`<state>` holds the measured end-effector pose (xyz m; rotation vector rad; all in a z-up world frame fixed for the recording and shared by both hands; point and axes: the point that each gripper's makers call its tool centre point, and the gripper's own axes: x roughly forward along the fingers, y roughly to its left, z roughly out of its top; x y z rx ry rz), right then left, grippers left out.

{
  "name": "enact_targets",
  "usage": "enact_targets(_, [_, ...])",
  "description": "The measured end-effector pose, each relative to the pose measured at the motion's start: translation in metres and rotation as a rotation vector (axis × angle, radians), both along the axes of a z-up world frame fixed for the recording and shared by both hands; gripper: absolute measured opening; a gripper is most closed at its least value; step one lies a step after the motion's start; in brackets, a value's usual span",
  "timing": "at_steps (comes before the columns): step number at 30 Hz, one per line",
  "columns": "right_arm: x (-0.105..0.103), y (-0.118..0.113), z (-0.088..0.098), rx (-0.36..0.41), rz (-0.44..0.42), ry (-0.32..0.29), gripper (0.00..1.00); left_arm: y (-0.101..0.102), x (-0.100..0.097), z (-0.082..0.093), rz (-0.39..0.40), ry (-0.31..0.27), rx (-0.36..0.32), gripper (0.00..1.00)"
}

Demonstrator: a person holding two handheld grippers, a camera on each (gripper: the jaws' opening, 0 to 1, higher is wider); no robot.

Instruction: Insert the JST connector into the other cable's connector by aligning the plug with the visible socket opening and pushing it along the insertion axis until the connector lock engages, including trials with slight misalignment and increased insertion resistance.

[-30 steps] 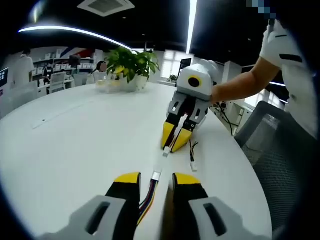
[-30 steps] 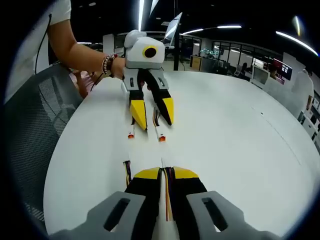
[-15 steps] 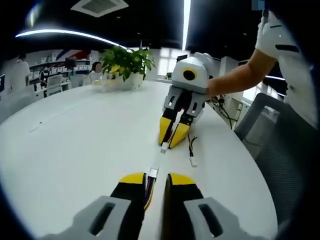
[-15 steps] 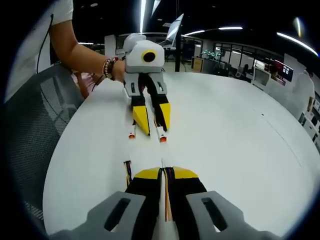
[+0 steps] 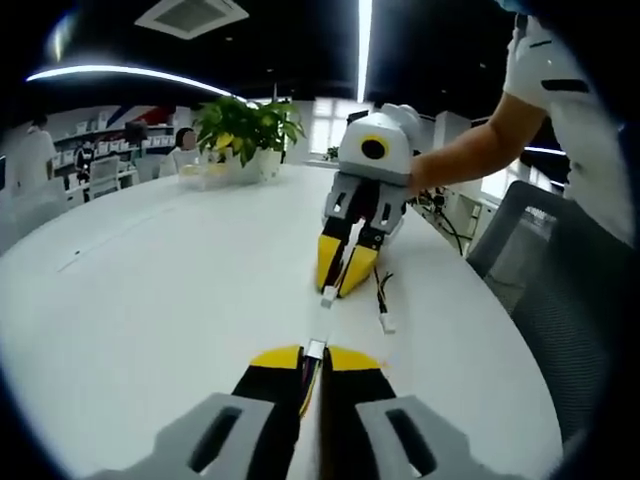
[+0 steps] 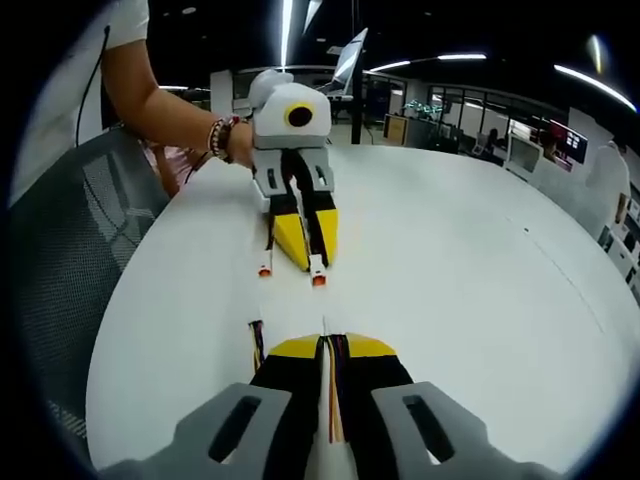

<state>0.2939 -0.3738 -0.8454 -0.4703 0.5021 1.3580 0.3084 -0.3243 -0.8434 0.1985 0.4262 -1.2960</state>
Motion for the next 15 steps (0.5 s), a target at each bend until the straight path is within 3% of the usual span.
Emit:
enact_targets(8, [-0.002,0.003,0.006,0.01,0.018,-0.006,0.04,0.001,-0.001,0.001,-0.018,-0.016,0.003,0.01])
enact_targets(15, [-0.004,0.011,0.014,0.018,0.039,-0.023,0.04,-0.001,-0.004,0.014,-0.004,-0.031,-0.006,0.01])
